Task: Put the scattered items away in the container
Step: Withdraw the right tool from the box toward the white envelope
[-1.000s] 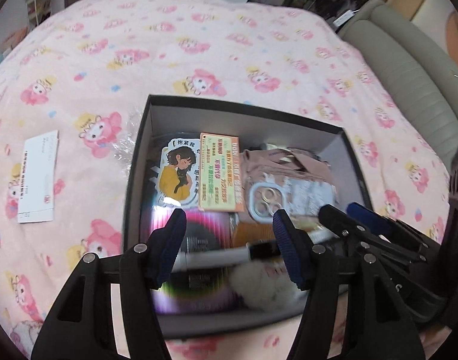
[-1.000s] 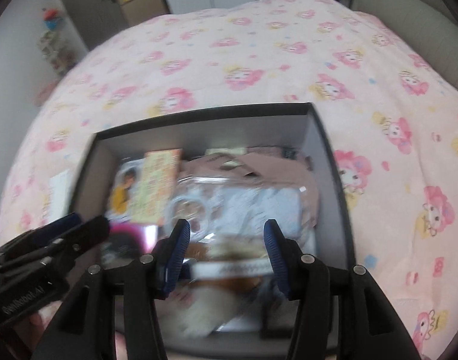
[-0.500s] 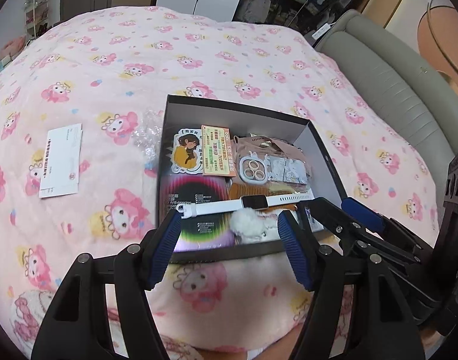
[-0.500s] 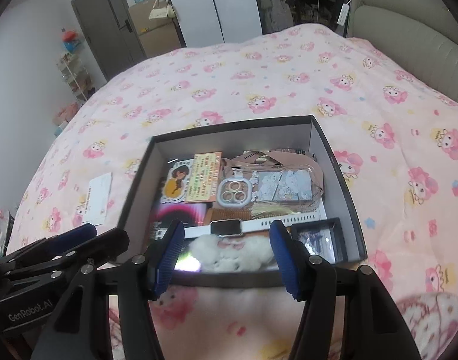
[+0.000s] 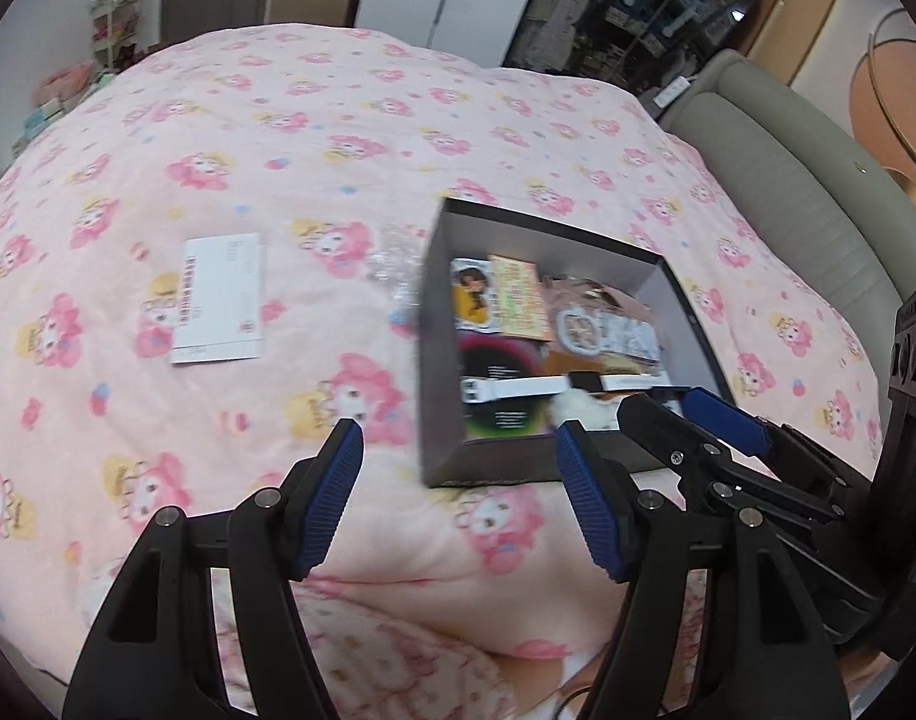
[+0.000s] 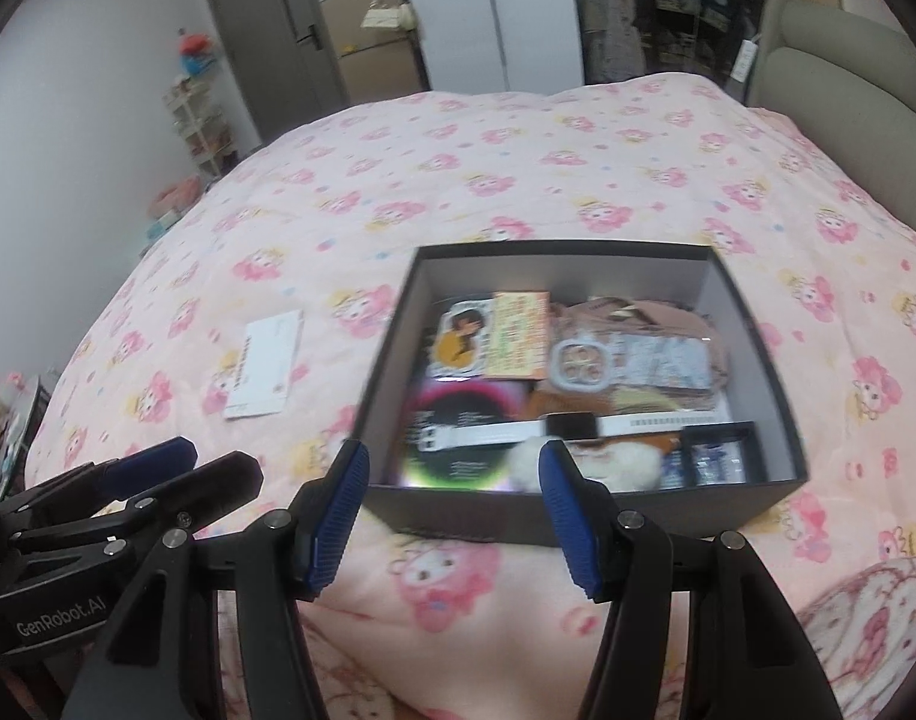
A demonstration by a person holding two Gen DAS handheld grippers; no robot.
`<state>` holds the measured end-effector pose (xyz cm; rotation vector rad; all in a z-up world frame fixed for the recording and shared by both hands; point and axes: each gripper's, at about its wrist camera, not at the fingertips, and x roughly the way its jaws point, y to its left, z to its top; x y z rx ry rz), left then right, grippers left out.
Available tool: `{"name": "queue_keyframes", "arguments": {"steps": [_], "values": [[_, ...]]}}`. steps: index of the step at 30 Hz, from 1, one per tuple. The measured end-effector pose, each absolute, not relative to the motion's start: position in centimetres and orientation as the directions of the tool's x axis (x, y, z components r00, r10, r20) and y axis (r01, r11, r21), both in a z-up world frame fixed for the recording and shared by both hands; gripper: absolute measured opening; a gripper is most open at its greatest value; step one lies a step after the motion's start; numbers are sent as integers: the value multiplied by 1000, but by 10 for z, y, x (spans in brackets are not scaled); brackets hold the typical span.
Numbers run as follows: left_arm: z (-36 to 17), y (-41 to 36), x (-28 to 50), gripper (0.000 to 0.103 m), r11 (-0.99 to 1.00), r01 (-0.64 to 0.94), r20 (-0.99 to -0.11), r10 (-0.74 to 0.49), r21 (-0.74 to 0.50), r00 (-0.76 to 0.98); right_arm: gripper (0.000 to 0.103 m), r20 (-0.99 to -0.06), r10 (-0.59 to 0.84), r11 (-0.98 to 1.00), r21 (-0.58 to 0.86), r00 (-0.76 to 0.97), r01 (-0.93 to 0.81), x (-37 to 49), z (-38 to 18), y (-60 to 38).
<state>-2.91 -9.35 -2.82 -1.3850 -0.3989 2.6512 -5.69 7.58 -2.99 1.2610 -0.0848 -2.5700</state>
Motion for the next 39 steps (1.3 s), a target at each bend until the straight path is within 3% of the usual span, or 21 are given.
{"name": "queue_keyframes", "arguments": {"steps": [21,39], "values": [[-77,-232,-20,66,-901,240,-816,180,-360,-550,55,-822,-287,-917,87,-491,389,-73,-58,-68],[-167,-314,-96,66,-710,479,-836,294,-515,-463,55,-895,-283,-913,141,-345,383,-162,-140,-137]]}}
